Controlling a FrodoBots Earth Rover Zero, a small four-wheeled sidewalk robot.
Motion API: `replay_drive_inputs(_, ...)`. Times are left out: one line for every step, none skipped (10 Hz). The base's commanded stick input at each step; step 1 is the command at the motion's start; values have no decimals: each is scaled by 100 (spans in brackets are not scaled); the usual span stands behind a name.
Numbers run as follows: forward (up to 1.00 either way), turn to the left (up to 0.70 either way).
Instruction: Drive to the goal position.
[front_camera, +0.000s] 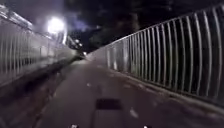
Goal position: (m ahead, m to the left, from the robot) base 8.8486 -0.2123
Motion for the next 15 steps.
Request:
replay_drive_inputs(70,35)
replay_drive_inputs(70,35)
replay_drive_inputs(70,35)
replay_drive_inputs(70,35)
replay_drive_inputs(70,35)
replay_drive_inputs(70,35)
replay_drive_inputs(70,9)
replay_drive_inputs(70,0)
replay_drive_inputs(70,0)
replay_drive_inputs(70,0)
replay_drive_inputs(70,0)
replay_drive_inputs(70,0)
replay_drive_inputs(70,0)
replay_drive_inputs(70,0)
replay_drive_inputs(70,0)
